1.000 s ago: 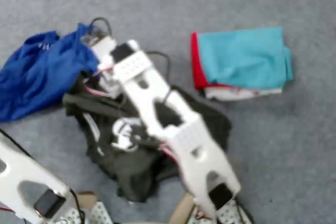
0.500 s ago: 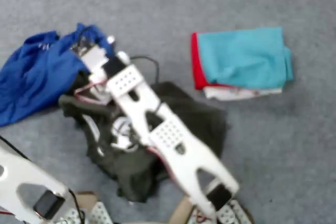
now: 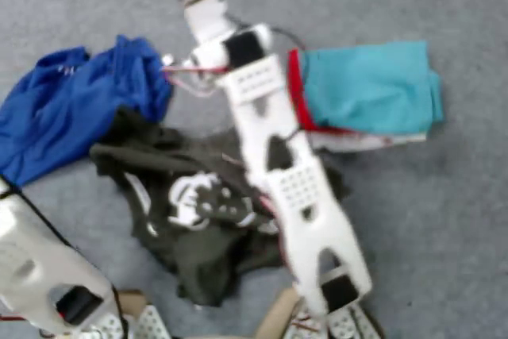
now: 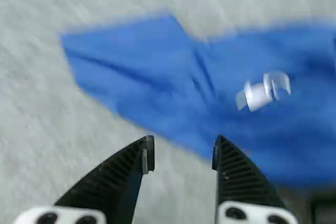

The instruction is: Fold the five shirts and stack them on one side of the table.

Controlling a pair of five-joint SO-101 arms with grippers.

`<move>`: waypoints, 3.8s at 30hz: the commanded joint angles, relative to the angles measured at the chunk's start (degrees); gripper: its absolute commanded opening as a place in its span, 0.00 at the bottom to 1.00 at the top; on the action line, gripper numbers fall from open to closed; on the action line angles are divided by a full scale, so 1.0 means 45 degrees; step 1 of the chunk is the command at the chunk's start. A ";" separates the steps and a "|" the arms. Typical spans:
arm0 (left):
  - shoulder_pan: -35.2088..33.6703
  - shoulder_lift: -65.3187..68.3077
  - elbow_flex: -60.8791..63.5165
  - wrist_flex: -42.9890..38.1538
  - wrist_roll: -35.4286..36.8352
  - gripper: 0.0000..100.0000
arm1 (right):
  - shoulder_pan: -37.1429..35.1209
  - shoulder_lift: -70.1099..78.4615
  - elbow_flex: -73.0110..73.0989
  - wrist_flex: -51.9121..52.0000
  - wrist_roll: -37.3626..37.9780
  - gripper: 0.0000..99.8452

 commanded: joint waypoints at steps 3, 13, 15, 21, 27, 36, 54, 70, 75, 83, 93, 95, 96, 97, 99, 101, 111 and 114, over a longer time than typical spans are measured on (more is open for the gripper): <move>0.2100 -0.3888 0.5675 -0.0039 -0.0860 0.20 | -0.0176 -0.1006 0.1221 0.0098 0.0000 0.03; 0.0166 -0.8127 1.1653 -0.3477 -0.1758 0.21 | -0.3321 0.0635 0.3116 -0.1524 0.0606 0.40; 0.0107 -0.8615 1.2357 -0.3849 -0.1875 0.21 | -0.3634 0.1455 0.3370 -0.2208 0.0586 0.38; 0.0107 -0.9045 1.3001 -0.3927 -0.1836 0.21 | -0.3497 0.2940 0.2784 -0.2501 0.0527 0.16; 0.0205 -0.9045 1.2962 -0.3927 -0.1836 0.21 | -0.2090 0.2393 0.0400 -0.1211 0.0195 0.01; 0.1534 -0.9162 1.2923 -0.3634 -0.1895 0.21 | 0.0664 -0.0479 -0.0537 0.0039 0.0156 0.01; 1.5639 -0.8987 1.5678 -0.3009 -0.1875 0.21 | 0.3770 -0.2530 -0.0654 -0.3009 0.0703 0.01; 1.0716 -0.5314 1.6166 -0.6857 -0.1895 0.03 | 0.4200 -0.2862 -0.0694 -0.2930 0.0684 0.01; 0.7414 -0.5568 1.2396 -0.5978 -0.3673 0.03 | 0.3946 -0.3624 -0.0654 -0.2110 0.1094 0.01; 0.5363 -0.5509 0.8254 -0.5802 -0.7189 0.03 | 0.3360 -0.4210 -0.0654 0.0020 0.2442 0.01; 0.3917 -0.5646 0.4073 -0.2911 -0.9866 0.03 | 0.3341 -0.6535 -0.0772 0.0039 0.2129 0.01; 0.3878 -0.5646 0.2589 -0.1739 -1.0100 0.03 | 0.3302 -0.7375 -0.0654 0.0059 0.1875 0.01; 0.3878 -0.5646 0.1827 -0.1114 -1.0217 0.03 | 0.3184 -0.7785 -0.0654 0.0059 0.1778 0.01; 0.3878 -0.5646 0.1006 -0.0449 -1.0354 0.03 | 0.3106 -0.8215 -0.0654 0.0078 0.1680 0.01; 0.3858 -0.5665 -0.0381 0.0137 -1.0628 0.03 | 0.2930 -0.9133 -0.0654 0.0078 0.1485 0.01; 0.3370 -0.5900 -0.1436 0.0098 -1.0882 0.03 | 0.2657 -1.0012 -0.0635 0.0078 0.1387 0.01; 0.4249 -0.5705 0.1104 -0.1211 -1.4632 0.03 | 0.0938 -1.2239 0.1475 0.0078 0.1211 0.01; 0.4855 -0.4142 0.3839 -0.4708 -1.3773 0.03 | 0.0899 -1.2239 0.3272 0.0020 0.1231 0.01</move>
